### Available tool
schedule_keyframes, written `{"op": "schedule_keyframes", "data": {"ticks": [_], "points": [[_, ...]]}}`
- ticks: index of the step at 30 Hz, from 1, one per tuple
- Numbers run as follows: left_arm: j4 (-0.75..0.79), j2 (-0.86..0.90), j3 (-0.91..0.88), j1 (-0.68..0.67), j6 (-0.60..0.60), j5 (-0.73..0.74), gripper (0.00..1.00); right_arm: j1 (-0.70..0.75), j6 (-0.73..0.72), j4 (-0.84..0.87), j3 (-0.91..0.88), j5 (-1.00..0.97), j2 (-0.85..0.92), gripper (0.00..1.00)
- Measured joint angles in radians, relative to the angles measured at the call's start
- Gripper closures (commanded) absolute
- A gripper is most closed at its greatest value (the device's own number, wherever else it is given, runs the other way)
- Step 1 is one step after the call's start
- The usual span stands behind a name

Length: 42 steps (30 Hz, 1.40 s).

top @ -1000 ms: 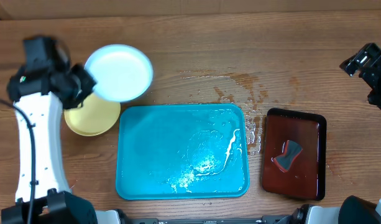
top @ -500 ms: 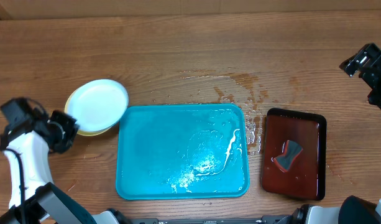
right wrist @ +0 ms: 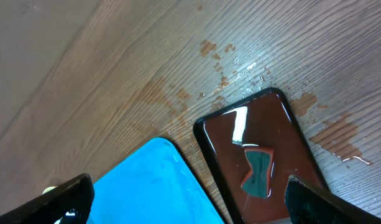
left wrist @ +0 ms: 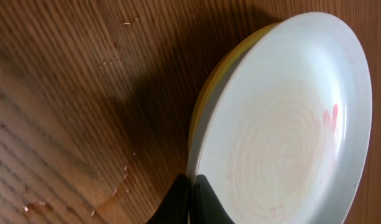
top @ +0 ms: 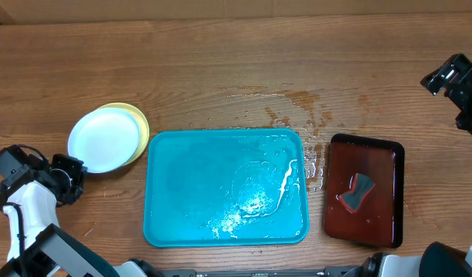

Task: Clean dirty plates on tray and stack at the side
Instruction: 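Carry the white plate left and lower it onto the cream plate stack, then open the left gripper and release the plate on the stack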

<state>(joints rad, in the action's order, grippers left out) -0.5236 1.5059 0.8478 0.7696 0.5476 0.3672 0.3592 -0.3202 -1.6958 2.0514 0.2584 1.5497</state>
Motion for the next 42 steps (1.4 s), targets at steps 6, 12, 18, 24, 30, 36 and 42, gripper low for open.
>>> {"op": "schedule_keyframes", "data": {"ticks": [6, 12, 18, 24, 30, 36, 42], "points": [[0.045, 0.076, 0.0, -0.031, 0.0, 0.0, 0.96, 0.0, 0.0, 0.001, 0.0, 0.0, 0.0, 0.0], [0.102, 0.105, 0.0, -0.085, 0.0, 0.0, 0.96, 0.0, 0.0, 0.0, 0.0, 0.0, 0.0, 0.0], [0.113, 0.105, 0.003, -0.144, 0.0, -0.005, 0.96, 0.0, 0.0, 0.0, 0.0, 0.0, 0.0, 0.0], [0.067, 0.105, 0.009, -0.14, 0.013, -0.05, 0.96, 0.0, 0.0, 0.001, 0.0, 0.0, 0.0, 0.0], [0.055, 0.105, 0.011, -0.056, 0.015, -0.064, 0.96, 0.0, 0.0, 0.0, 0.0, 0.0, 0.0, 0.0], [0.068, 0.105, 0.011, -0.042, 0.011, -0.076, 0.96, 0.0, 0.0, 0.0, 0.0, 0.0, 0.0, 0.0], [0.079, 0.105, 0.011, -0.05, -0.002, -0.081, 0.4, 0.0, 0.0, 0.0, 0.0, 0.0, 0.0, 0.0]]}}
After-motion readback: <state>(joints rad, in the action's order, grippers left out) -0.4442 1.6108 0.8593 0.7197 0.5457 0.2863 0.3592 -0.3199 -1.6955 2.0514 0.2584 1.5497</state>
